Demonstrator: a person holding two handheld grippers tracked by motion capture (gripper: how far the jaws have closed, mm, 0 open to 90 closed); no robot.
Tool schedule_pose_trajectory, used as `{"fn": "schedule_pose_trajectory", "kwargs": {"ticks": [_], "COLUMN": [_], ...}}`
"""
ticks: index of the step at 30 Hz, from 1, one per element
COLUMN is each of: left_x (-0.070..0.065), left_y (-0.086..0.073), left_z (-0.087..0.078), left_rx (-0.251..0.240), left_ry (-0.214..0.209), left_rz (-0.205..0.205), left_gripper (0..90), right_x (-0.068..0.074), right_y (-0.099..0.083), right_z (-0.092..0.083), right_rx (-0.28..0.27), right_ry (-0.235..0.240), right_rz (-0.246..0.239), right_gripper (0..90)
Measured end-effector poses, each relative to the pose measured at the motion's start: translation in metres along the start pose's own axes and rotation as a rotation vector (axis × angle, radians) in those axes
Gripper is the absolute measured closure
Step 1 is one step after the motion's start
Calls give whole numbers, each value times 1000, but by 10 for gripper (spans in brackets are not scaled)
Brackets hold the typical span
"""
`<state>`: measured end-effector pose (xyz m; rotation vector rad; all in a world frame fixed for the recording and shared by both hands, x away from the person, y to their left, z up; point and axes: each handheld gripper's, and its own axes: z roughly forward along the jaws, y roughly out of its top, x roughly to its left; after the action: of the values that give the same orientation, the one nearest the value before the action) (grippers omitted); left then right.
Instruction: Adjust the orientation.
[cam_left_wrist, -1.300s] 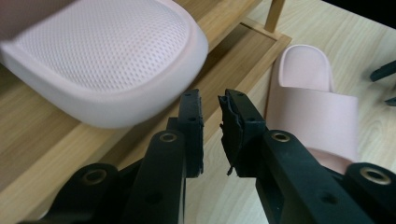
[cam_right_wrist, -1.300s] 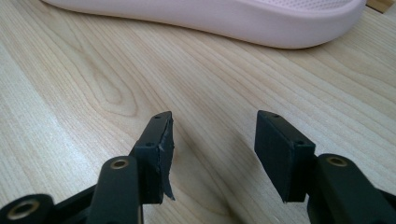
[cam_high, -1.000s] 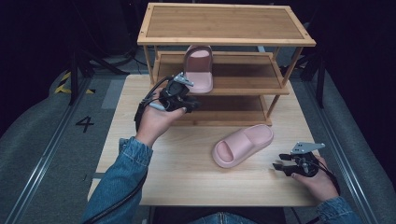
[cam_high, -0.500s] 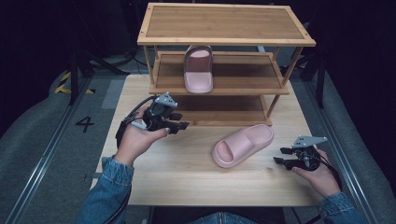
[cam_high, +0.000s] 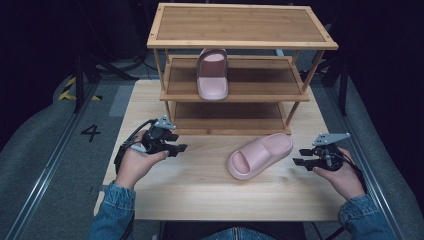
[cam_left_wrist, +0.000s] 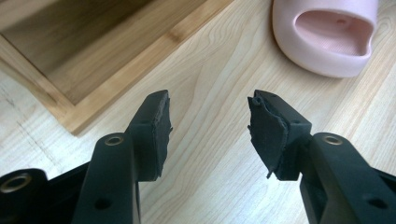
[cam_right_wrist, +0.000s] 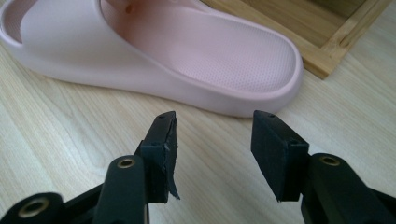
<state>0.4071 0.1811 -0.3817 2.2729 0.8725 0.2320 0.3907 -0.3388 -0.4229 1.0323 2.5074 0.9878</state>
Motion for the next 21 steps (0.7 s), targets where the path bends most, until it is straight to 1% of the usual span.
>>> {"fn": "schedule_pose_trajectory", "kwargs": {"ticks": [1, 2, 3, 4, 6, 8, 9, 10, 11, 12, 13, 15, 16, 17, 18, 20, 21], "left_x": [0, 2, 5, 9, 14, 17, 20, 21, 23, 23, 25, 28, 29, 30, 31, 32, 33], "left_y": [0, -3, -6, -13, -19, -27, -30, -34, -37, -37, -40, -44, -46, -47, -49, -51, -51], "left_z": [0, 1, 2, 5, 8, 12, 14, 16, 17, 17, 18, 19, 20, 21, 23, 25, 26], "left_rx": [0, -1, -7, -12, -1, 10, 17, 24, 22, 22, 21, 23, 11, 5, 12, 14, 18], "left_ry": [0, 5, 20, 29, 38, 55, 57, 53, 54, 54, 53, 60, 71, 80, 87, 77, 79], "left_rz": [0, -10, -9, -37, -43, -50, -46, -53, -49, -49, -47, -44, -48, -39, -25, -30, -20], "left_gripper": [466, 466, 459, 452, 453, 455, 455, 455, 456, 455, 455, 455, 455, 455, 454, 454, 452], "right_x": [-1, -1, -3, -4, -7, -11, -12, -14, -15, -17, -17, -20, -21, -22, -23, -27, -30], "right_y": [1, 1, 4, 6, 10, 16, 20, 23, 26, 29, 29, 36, 39, 41, 43, 48, 50], "right_z": [1, 1, 3, 4, 4, 3, 3, 3, 3, 4, 4, 7, 9, 11, 13, 19, 23], "right_rx": [1, 1, 11, 15, 21, 26, 27, 28, 30, 33, 33, 33, 29, 29, 30, 31, 32], "right_ry": [1, 1, 9, 8, 10, 15, 13, 7, 0, -2, -2, -7, -5, -6, -8, -1, 9], "right_rz": [-3, -3, -1, -4, -1, 18, 19, 18, 13, 7, 7, -11, -20, -21, -23, -19, -8], "right_gripper": [517, 517, 524, 527, 540, 557, 558, 563, 571, 577, 577, 597, 599, 604, 609, 661, 689]}}
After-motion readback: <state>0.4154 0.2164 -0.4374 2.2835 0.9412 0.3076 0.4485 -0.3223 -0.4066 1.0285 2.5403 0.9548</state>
